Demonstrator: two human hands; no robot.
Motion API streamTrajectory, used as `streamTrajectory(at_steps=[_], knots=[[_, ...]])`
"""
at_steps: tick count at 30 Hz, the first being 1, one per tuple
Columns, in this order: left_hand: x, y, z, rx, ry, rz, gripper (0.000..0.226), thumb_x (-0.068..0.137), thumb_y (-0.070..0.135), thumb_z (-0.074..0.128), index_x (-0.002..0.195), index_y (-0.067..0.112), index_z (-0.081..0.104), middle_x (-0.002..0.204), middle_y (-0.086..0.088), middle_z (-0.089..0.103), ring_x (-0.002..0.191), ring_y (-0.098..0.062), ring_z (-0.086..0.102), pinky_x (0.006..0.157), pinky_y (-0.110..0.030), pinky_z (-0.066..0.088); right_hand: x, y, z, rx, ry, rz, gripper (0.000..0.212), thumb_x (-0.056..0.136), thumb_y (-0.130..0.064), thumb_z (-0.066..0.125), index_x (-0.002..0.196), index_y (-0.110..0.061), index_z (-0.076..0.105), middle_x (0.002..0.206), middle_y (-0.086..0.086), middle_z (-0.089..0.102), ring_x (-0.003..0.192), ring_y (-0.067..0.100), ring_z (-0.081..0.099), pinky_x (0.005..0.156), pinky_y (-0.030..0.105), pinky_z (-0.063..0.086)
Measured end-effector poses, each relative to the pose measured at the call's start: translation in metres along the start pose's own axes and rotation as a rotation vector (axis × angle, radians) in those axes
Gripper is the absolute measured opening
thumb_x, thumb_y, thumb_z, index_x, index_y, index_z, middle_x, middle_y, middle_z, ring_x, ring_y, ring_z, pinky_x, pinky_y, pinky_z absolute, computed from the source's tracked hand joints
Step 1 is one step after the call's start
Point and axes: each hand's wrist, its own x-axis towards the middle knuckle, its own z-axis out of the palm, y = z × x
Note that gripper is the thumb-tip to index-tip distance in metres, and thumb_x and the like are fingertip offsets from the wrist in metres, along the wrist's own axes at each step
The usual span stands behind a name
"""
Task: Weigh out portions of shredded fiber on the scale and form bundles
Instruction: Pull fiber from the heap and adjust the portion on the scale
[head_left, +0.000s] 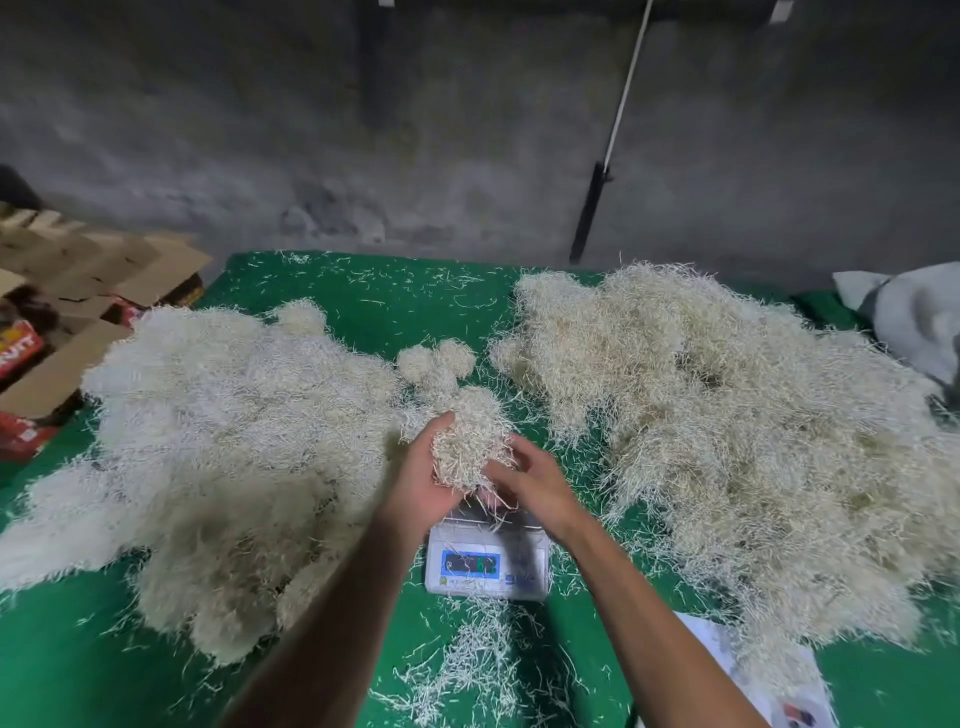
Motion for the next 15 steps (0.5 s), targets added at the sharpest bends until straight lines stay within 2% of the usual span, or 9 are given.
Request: streamTrajectory(at_steps=[2,5,7,8,9,10,12,13,15], knots=[[-0.011,0.003,-0.005,0.163,-0.003,0.039,0.086,0.073,0.002,0.086,0.135,0.051,0.053,0.113,0.011,0.054,0.098,-0.005,0.065,0.081,-0.016,0.053,0.000,-0.008,-0.001,-0.024,-0.027,0.017,0.049,0.089,-0.031,0.076,0.134,-0.017,0.062,0.122,0.003,0.070,0.102,0.021,0.063,0.096,0.038,0.054],[-0.022,0.026,-0.005,-0.112,-0.068,-0.115,0.040,0.087,0.020,0.071,0.125,0.014,0.065,0.103,-0.006,0.071,0.086,-0.016,0.071,0.072,-0.032,0.060,-0.003,-0.018,-0.010,-0.093,-0.012,0.063,0.041,0.090,-0.028,0.076,0.128,-0.016,0.067,0.124,-0.003,0.069,0.107,0.015,0.068,0.103,0.037,0.051],[-0.029,0.039,-0.004,-0.217,-0.049,-0.232,0.030,0.082,0.025,0.069,0.106,0.006,0.064,0.107,-0.019,0.069,0.082,-0.021,0.074,0.070,-0.041,0.062,-0.003,-0.023,-0.021,0.042,0.028,0.051,0.017,0.091,-0.024,0.074,0.102,-0.011,0.075,0.105,0.005,0.073,0.088,0.018,0.074,0.090,0.037,0.058],[-0.033,0.043,-0.005,-0.220,-0.033,-0.260,0.033,0.079,0.025,0.070,0.104,0.005,0.062,0.115,-0.022,0.064,0.089,-0.025,0.072,0.075,-0.045,0.060,0.000,-0.026,-0.028,0.104,0.079,0.053,0.016,0.091,-0.023,0.074,0.096,-0.007,0.075,0.103,0.009,0.072,0.086,0.021,0.074,0.087,0.037,0.058],[-0.035,0.041,-0.009,-0.219,-0.011,-0.272,0.045,0.074,0.026,0.074,0.111,0.004,0.060,0.127,-0.026,0.059,0.100,-0.032,0.068,0.082,-0.050,0.057,0.003,-0.030,-0.035,0.137,0.131,0.063,0.018,0.091,-0.021,0.074,0.095,-0.004,0.074,0.104,0.013,0.072,0.088,0.025,0.072,0.088,0.038,0.058],[-0.033,0.038,-0.011,-0.223,0.025,-0.290,0.071,0.066,0.028,0.082,0.127,0.005,0.053,0.138,-0.028,0.053,0.111,-0.041,0.064,0.087,-0.055,0.057,0.005,-0.033,-0.040,0.150,0.165,0.068,0.018,0.091,-0.019,0.074,0.095,-0.002,0.073,0.104,0.016,0.071,0.090,0.027,0.069,0.088,0.039,0.058],[-0.038,0.036,-0.013,-0.234,0.090,-0.298,0.124,0.040,0.031,0.095,0.148,0.033,0.034,0.149,-0.019,0.037,0.126,-0.045,0.051,0.089,-0.060,0.056,0.010,-0.037,-0.043,0.159,0.231,0.065,0.016,0.092,-0.016,0.073,0.094,0.000,0.073,0.096,0.015,0.070,0.083,0.025,0.064,0.080,0.036,0.056],[-0.038,0.035,-0.011,-0.243,0.102,-0.279,0.136,0.028,0.032,0.096,0.147,0.043,0.030,0.150,-0.012,0.033,0.130,-0.043,0.046,0.089,-0.061,0.056,0.012,-0.036,-0.041,0.177,0.269,0.062,0.016,0.093,-0.016,0.071,0.095,-0.001,0.072,0.093,0.013,0.070,0.078,0.023,0.061,0.076,0.033,0.053],[-0.037,0.033,-0.004,-0.246,0.129,-0.238,0.140,0.018,0.036,0.095,0.141,0.048,0.031,0.147,-0.008,0.035,0.133,-0.043,0.043,0.089,-0.062,0.054,0.014,-0.032,-0.033,0.247,0.271,0.037,0.020,0.098,-0.025,0.065,0.099,-0.005,0.068,0.091,0.006,0.067,0.074,0.016,0.057,0.075,0.031,0.048]])
